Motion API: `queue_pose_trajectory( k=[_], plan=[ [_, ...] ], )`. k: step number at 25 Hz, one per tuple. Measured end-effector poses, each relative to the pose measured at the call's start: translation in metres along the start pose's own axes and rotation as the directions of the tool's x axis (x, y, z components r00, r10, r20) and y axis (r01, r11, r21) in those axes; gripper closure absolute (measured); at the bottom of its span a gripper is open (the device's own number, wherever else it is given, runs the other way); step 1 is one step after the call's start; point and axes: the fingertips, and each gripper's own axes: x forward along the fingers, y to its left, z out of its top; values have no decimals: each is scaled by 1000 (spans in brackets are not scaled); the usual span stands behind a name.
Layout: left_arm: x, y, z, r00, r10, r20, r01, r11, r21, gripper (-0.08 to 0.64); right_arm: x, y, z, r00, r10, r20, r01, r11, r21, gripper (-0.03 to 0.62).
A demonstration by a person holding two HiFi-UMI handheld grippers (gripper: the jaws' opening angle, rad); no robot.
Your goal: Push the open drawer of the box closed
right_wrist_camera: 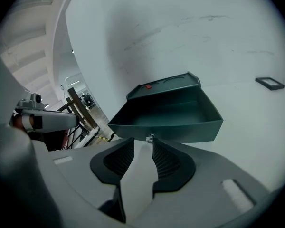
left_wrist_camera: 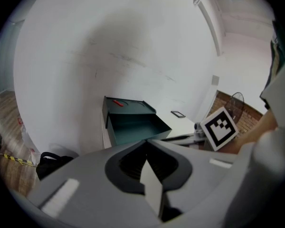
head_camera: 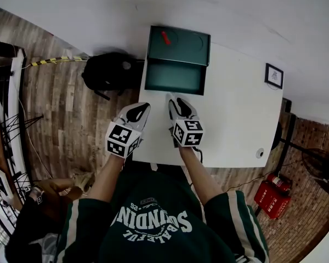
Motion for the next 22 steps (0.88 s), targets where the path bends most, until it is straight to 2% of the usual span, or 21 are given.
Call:
queue_pose_trajectory(
  k=[12, 16, 22],
  plan=[
    [-2, 16, -8, 1000, -3, -22, 3, 1000, -20, 508, 30, -16, -7, 997, -57, -49, 63, 989, 135, 494],
    [-5, 23, -9, 1000, -2, -28, 2, 1000, -23, 508, 32, -14, -8, 996, -59, -59, 68, 986, 151, 523],
    [-5, 28, -6, 1000, 0, -27, -1, 999, -36, 508, 32, -16, -6, 996, -55, -70, 65, 986, 155, 525]
  ],
)
